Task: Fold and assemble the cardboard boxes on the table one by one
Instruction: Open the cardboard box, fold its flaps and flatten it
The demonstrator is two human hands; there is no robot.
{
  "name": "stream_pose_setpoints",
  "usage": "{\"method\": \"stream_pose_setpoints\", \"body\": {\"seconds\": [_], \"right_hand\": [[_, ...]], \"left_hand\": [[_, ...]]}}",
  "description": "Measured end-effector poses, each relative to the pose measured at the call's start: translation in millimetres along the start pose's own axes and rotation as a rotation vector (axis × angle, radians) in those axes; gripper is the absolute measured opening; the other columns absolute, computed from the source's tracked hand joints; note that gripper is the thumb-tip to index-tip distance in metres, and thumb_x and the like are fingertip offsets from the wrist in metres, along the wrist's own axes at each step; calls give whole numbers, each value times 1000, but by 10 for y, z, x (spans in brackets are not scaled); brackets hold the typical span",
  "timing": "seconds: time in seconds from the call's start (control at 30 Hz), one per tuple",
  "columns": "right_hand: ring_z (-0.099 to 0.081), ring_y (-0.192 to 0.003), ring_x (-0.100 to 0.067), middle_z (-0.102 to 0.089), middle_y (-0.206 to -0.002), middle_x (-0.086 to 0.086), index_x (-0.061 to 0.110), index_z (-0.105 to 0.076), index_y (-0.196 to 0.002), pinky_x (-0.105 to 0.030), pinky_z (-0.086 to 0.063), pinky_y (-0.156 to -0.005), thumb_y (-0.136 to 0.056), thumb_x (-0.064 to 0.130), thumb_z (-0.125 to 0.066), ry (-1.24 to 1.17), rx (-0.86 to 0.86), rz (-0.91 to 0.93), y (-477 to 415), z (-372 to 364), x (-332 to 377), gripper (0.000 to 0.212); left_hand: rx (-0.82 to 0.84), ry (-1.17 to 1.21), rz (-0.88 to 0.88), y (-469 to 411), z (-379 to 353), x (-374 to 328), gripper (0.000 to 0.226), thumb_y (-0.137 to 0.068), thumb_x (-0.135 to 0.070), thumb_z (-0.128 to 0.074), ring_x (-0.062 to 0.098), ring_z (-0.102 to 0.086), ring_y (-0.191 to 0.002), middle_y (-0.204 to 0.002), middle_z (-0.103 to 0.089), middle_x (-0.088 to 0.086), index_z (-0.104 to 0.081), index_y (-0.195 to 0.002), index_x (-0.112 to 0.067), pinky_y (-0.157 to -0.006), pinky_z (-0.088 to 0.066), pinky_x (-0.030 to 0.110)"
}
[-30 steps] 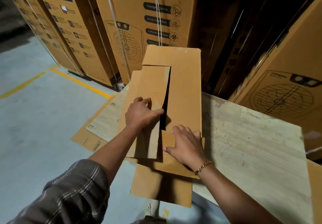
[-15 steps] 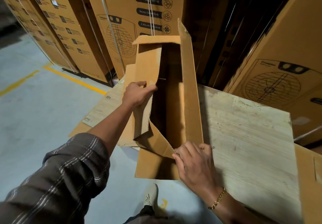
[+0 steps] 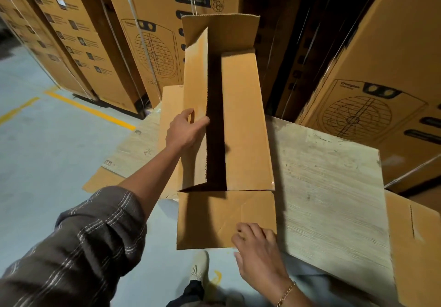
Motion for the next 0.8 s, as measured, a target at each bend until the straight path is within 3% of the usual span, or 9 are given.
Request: {"method": "stream_pose_setpoints", "body": {"seconds": [0.07,0.2,0.33,0.43,0.5,0.57,0.63,0.7,0.8], "right_hand": [[-57,-107,-17,-55,-120,9,33,-63,-100,-40,-51,-81,-78,56,-65,-55,-67,-87,-96,112,-119,31],[-45,-127,-23,-47,-141,3,30,-58,-119,-46,-46,-93,-83,61,-51,-190,-264,-330,-467,605,-499,48],[-6,-152,-37,2,-167,-5,27,-15,-155,-57,-28,-115,-78,89,-31,-150,86,-459,-907,542,-737,100],[-1,-152,-43,13,-167,-8,25,5,-158,-61,-26,-115,-68,96,-40,-181,226,-542,-1082,416,-833,123],[-4,-151,-45,8,-167,-9,25,6,-158,-59,-30,-113,-73,87,-51,-163,234,-560,-1137,371,-894,120],[-11,-150,-43,-2,-168,-7,24,1,-159,-55,-35,-114,-79,74,-56,-155,184,-554,-1142,439,-995,109],[-24,-148,-37,-11,-167,-1,28,-10,-158,-49,-39,-112,-83,67,-55,-241,119,-517,-1092,549,-1133,96],[-41,-139,-31,-25,-163,4,36,-22,-155,-46,-44,-106,-86,61,-53,-382,54,-485,-972,654,-1317,80],[-62,-113,-36,-54,-143,-14,42,-45,-141,-51,-59,-84,-93,48,-44,-837,-154,-641,-720,717,-1704,48]], "left_hand": [[4,23,-6,26,2,16,92,-71,-74,-55,28,-54,-126,-146,-54,3,-45,-150,-28,-105,-49,54],[16,138,-29,60,47,77,91,-74,-75,-52,26,-48,-136,-152,-49,3,-44,-152,-27,-113,-41,53],[22,284,-76,127,60,32,61,-96,-53,-49,20,-50,-132,-143,-55,5,-51,-147,-20,-110,-41,39],[6,371,-64,183,73,5,32,-108,-37,-38,29,-56,-121,-116,-63,4,-64,-114,-21,-102,-46,45],[6,460,-21,214,89,28,29,-109,-38,-34,28,-56,-118,-111,-62,3,-60,-100,-28,-103,-45,47],[7,532,-11,234,114,64,25,-109,-39,-36,23,-59,-114,-111,-64,0,-59,-102,-31,-105,-46,49],[22,588,-25,236,128,72,23,-111,-28,-36,10,-66,-100,-99,-70,-10,-57,-102,-28,-96,-54,37],[49,681,-1,213,133,70,23,-111,-24,-37,7,-69,-84,-87,-73,-13,-58,-100,-24,-76,-57,26],[83,868,57,161,110,-20,29,-104,-36,-43,16,-68,-80,-85,-73,1,-64,-100,-16,-72,-54,30]]}}
Point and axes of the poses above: each hand's wrist, its own y-axis away from the middle knuckle, its own z-axis out of the back of the hand, x = y × z, the point moved 7 cm from there along -y, towards the middle knuckle
